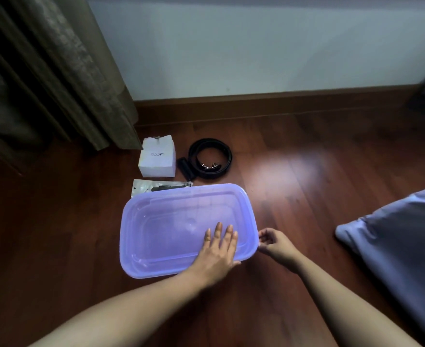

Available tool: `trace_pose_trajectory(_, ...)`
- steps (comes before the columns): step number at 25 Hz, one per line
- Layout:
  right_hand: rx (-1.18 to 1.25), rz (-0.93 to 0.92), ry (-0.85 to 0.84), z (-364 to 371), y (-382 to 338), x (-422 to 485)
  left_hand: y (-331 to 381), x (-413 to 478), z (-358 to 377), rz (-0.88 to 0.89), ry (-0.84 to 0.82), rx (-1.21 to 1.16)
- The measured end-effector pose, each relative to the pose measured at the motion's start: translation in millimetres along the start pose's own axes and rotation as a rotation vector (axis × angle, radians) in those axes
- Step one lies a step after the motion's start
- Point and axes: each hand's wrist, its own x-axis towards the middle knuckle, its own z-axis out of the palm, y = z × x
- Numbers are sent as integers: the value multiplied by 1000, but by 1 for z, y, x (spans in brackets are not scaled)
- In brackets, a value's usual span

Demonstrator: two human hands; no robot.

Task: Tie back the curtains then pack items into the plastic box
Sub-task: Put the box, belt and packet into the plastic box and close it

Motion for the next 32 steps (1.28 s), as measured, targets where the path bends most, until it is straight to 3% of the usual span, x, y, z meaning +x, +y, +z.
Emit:
trace_pose_trajectory(7,-8,24,-14,2,6,7,-6,-4,24,91,261,173)
trace_pose_trajectory(14,204,74,-89,-2,2,2,5,7,14,6,201,-6)
trace_pose_trajectory(19,230,69,-56,-2,5,4,16,32,4,-37,64,40)
trace_pose_trajectory(25,177,62,-6,-1,9,9,20,36,4,-9,74,275)
trace_pose_trajectory(32,96,31,19,-1,6,8,19,34,6,18,127,350)
